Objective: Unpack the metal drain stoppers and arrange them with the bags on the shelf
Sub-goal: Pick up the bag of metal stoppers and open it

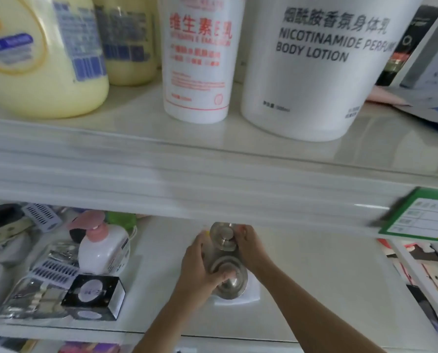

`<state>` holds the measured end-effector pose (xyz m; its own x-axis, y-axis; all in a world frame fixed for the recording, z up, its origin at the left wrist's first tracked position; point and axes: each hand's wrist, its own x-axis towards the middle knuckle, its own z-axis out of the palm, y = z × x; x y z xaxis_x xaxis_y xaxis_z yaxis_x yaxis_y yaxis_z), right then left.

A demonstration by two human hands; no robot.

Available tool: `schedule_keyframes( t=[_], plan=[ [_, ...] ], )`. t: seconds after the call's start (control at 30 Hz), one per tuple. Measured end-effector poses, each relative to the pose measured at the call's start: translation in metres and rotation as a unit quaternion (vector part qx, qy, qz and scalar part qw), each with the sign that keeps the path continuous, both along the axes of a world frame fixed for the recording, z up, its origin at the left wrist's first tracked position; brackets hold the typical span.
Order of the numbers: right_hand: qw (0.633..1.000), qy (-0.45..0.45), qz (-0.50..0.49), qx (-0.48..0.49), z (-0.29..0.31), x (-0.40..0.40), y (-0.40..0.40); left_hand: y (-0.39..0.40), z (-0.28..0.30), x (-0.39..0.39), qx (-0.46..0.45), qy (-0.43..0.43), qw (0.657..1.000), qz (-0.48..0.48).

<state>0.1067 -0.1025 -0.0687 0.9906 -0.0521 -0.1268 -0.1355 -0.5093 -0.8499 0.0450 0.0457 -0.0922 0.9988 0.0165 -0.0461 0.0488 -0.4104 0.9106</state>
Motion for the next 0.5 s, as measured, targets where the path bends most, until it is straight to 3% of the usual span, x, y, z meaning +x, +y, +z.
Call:
schedule_keyframes(
  t=[0.07,0.17,0.33,0.5],
  plan=[
    [0.996,-0.015,-0.062,0.069,-0.002,-0.008,0.000,-0.004,-0.002,-0.004,-0.035,0.026,0.998,0.037],
    [0.976,0.029,-0.137,0.164,-0.008,-0.012,0.000,-0.009,0.000,0.001,-0.065,0.058,0.996,0.013],
    [0.940,0.092,-0.170,0.281,-0.007,-0.011,-0.005,-0.007,0.004,0.013,-0.078,0.109,0.989,-0.059],
    [0.905,0.127,-0.186,0.362,-0.015,-0.011,-0.013,-0.012,0.005,0.010,-0.090,0.077,0.991,-0.064]
  ],
)
